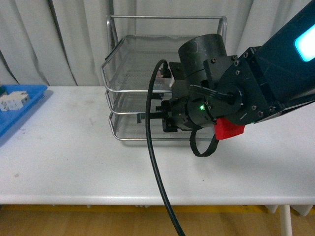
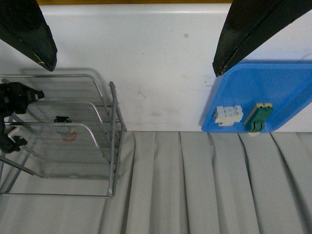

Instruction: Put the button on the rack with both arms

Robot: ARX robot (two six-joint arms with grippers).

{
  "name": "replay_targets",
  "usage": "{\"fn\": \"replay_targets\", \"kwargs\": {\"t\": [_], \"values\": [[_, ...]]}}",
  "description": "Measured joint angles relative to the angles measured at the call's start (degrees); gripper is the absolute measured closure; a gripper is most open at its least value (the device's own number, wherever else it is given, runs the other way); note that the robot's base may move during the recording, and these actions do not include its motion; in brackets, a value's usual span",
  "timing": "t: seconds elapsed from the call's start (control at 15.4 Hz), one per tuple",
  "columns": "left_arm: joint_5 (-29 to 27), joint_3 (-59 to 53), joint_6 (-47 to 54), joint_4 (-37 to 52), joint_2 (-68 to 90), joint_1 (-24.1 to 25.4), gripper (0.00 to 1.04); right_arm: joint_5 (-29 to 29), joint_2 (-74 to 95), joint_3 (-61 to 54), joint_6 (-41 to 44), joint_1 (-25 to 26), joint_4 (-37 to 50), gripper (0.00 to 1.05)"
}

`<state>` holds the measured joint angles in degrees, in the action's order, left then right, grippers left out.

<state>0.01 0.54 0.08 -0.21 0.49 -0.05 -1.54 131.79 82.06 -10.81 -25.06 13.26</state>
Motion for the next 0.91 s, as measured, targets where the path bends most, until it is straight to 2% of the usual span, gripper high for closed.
{"fn": "replay_targets", "kwargs": {"t": [0.13, 0.33, 0.52, 0.59, 0.65, 0.72, 0.78, 0.91], "values": [[-0.02, 0.00, 0.00, -0.02, 0.00, 0.00, 0.07, -0.55, -0.72, -1.42, -0.26, 0.00, 0.24, 1.03], [-0.02, 0.00, 0.00, 0.00, 0.00, 0.00, 0.07, -2.40, -14.10, -17.84, -6.40, 2.43, 5.70, 1.03], [-0.02, 0.00, 0.00, 0.00, 0.00, 0.00, 0.07, 5.51, -31.08, -35.19, -7.58, 5.38, 18.25, 1.00], [-0.02, 0.00, 0.00, -0.02, 0.00, 0.00, 0.07, 9.46, -33.14, -38.86, -6.45, 5.55, 25.88, 0.98], [0.02, 0.00, 0.00, -0.04, 0.00, 0.00, 0.07, 14.51, -33.40, -41.92, -2.67, 5.66, 35.85, 1.03], [0.04, 0.00, 0.00, 0.22, 0.00, -0.04, 0.07, 17.77, -33.70, -47.19, 1.66, 6.62, 44.98, 1.03], [-0.04, 0.00, 0.02, -0.09, 0.00, 0.00, 0.07, 17.84, -34.42, -53.75, 6.21, 8.00, 50.77, 1.03], [-0.04, 0.00, 0.00, -0.07, 0.00, 0.04, 0.07, 17.57, -35.54, -55.93, 7.30, 8.81, 52.30, 1.03]]}}
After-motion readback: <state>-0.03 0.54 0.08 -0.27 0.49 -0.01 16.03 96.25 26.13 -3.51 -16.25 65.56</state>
